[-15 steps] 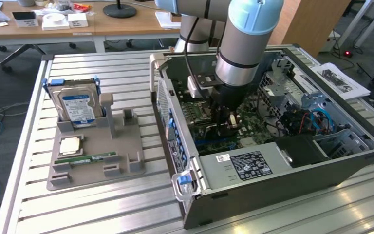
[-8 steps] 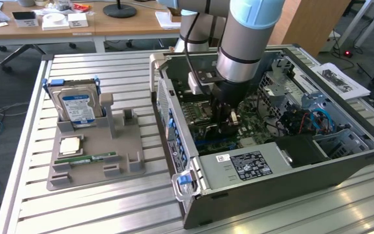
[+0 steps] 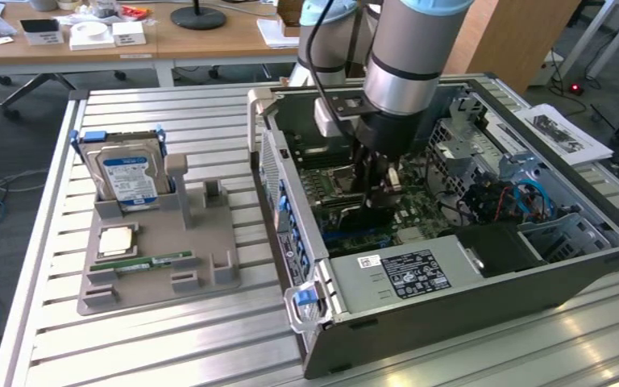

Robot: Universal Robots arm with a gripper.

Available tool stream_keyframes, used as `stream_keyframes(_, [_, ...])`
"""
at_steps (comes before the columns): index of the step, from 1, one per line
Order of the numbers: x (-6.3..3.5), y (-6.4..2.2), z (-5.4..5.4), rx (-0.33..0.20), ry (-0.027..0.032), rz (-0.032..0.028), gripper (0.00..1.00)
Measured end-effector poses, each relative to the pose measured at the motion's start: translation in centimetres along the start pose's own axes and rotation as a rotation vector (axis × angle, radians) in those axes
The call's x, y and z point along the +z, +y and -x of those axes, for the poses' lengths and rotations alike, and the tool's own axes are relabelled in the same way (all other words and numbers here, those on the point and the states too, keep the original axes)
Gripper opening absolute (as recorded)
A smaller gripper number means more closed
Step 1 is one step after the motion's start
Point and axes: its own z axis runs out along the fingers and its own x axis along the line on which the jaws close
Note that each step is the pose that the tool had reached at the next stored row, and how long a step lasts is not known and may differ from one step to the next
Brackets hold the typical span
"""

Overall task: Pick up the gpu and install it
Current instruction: 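Insert the gpu into the slot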

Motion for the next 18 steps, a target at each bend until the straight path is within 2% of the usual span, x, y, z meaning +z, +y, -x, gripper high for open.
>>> stream_keyframes(15, [-4.95, -0.05, 0.1, 0.000, -0.0001, -0.0031, 0.46])
stream_keyframes(18, [-5.68, -0.05, 0.1, 0.000, -0.0001, -0.0038, 0.46])
